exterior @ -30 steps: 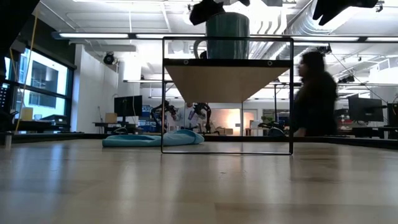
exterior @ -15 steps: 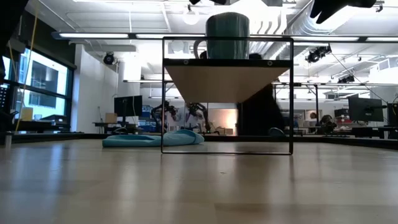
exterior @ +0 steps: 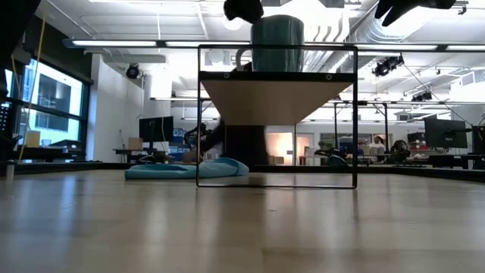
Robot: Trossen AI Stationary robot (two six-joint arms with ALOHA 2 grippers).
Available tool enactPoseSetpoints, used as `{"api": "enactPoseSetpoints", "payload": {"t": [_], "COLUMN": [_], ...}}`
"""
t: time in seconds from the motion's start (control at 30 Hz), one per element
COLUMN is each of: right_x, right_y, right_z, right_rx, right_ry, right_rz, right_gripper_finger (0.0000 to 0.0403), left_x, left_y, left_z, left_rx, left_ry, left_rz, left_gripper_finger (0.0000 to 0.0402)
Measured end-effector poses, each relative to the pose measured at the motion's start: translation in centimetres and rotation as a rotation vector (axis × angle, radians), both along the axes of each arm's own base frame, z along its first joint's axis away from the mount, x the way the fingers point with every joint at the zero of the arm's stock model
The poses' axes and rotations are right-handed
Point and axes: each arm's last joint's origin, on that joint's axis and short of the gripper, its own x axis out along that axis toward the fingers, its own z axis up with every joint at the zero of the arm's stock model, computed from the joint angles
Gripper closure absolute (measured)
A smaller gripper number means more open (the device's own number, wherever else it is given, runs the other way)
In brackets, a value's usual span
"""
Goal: Stack small to large cups/mugs on shelf
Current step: Put the light blue mug on the shelf
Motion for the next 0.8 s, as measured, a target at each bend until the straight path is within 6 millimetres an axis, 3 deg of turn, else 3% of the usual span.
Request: {"api": "enactPoseSetpoints", "payload": {"t": [0.8], "right_x": [0.0], "right_y": [-0.1], "right_z": [0.0], "right_rx": [-0.022], "right_ry": [0.003], "right_rz": [-0.002], "right_gripper_finger": [0.0302], "left_x": [0.2], "left_y": [0.6], "left_z": [-2.2], "left_rx": [-0.096], "left_ry": [0.05], "left_rz": [0.003], "left_gripper_finger": [0.0218]}}
